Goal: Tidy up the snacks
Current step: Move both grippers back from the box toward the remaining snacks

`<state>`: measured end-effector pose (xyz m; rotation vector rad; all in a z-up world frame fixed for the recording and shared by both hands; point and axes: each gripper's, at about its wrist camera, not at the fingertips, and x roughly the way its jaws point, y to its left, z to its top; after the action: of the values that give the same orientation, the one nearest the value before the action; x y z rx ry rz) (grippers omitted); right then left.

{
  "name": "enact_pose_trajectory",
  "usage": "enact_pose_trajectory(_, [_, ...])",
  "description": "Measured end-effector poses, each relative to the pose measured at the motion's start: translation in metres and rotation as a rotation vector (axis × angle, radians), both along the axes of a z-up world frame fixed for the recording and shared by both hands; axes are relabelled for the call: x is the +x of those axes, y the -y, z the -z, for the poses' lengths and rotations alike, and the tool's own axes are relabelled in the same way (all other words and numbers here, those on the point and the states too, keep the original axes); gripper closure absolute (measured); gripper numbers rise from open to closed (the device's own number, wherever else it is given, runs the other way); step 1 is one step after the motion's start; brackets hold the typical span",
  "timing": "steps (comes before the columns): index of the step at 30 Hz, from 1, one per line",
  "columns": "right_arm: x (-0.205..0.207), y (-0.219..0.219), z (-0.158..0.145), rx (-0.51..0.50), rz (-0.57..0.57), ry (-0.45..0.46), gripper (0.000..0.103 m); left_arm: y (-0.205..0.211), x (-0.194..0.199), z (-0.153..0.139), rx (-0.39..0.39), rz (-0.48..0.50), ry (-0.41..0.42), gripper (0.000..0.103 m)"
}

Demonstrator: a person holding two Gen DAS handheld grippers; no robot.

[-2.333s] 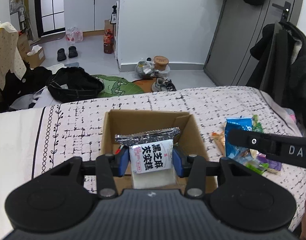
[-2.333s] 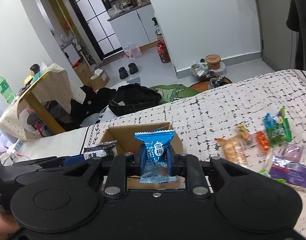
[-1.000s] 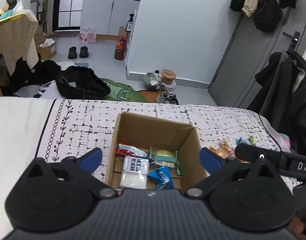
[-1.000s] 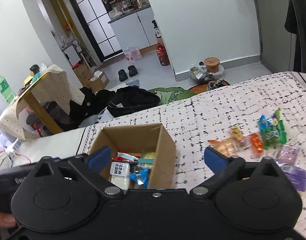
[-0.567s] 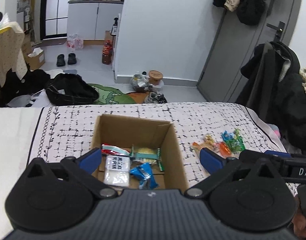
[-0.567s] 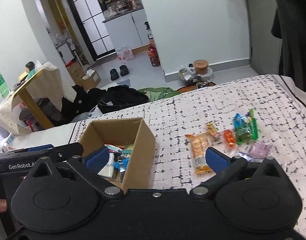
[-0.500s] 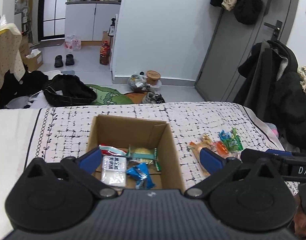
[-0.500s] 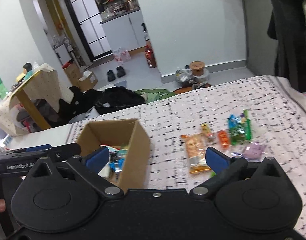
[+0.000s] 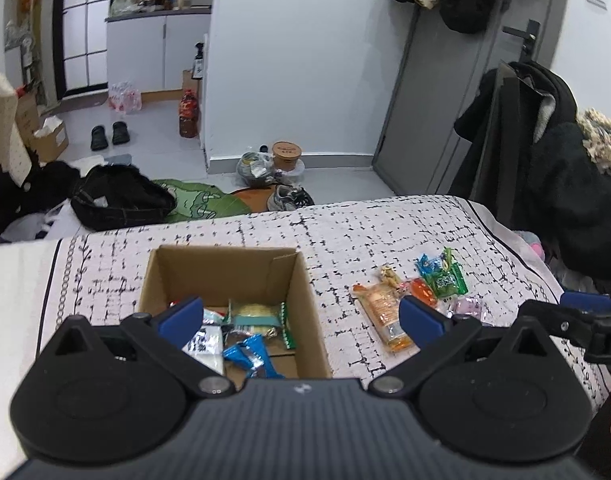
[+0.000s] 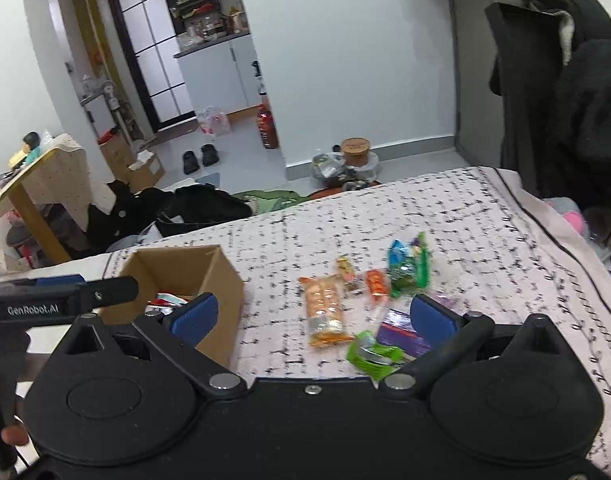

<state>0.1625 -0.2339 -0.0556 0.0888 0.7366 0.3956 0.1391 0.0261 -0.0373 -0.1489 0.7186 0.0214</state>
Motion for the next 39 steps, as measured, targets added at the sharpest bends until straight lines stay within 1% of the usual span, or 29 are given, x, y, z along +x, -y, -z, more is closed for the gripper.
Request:
enact_pose_trajectory(5, [-0.001,0.017,0.002,-0.002,0.034,-0.009,0.000,0.020,0.011,0.000,0.036,0.083,-0.015,0.000])
enact_pose_trajectory(7, [0.000,0.025,0.002,-0.002,0.051,-0.011,0.000,0.026,0.016,0.000,0.028,0.098,-0.021,0.000])
enact_pose_trajectory(10, [0.002,0.035,0.004,-0.005,0.082,-0.017,0.000,0.036,0.024,-0.001,0.040,0.118,-0.017,0.000])
enact_pose_trajectory(14, [0.004,0.050,0.008,-0.002,0.112,-0.032,0.000,0.050,0.033,0.002,0.020,0.152,-0.042,0.000])
enact_pose_trajectory(17, [0.007,0.059,0.012,-0.002,0.133,-0.047,0.000,0.061,0.038,0.009,0.017,0.179,-0.067,0.000])
enact_pose_trajectory(21, [0.010,0.071,0.019,0.000,0.148,-0.073,0.000,0.075,0.041,0.020,0.031,0.201,-0.075,0.000])
enact_pose_trajectory(23, [0.011,0.075,0.023,-0.012,0.163,-0.088,0.000,0.083,0.042,0.026,0.033,0.232,-0.092,0.000])
enact_pose_trajectory(27, [0.015,0.084,0.033,0.002,0.173,-0.124,0.000,0.094,0.046,0.036,0.022,0.260,-0.130,0.000])
enact_pose_trajectory(29, [0.017,0.089,0.038,0.017,0.180,-0.141,0.003,0.099,0.048,0.040,0.024,0.269,-0.140,0.000])
enact_pose_trajectory(31, [0.019,0.092,0.043,0.025,0.177,-0.154,0.008,0.104,0.052,0.044,0.024,0.277,-0.146,0.000])
enact_pose_trajectory(35, [0.023,0.095,0.050,0.031,0.161,-0.167,0.013,0.112,0.060,0.051,0.014,0.297,-0.154,0.001])
enact_pose_trajectory(38, [0.029,0.097,0.053,0.041,0.136,-0.173,0.018,0.115,0.069,0.058,-0.002,0.284,-0.174,0.002])
enact_pose_trajectory(39, [0.032,0.097,0.055,0.045,0.130,-0.176,0.022,0.116,0.072,0.061,-0.008,0.285,-0.177,0.002])
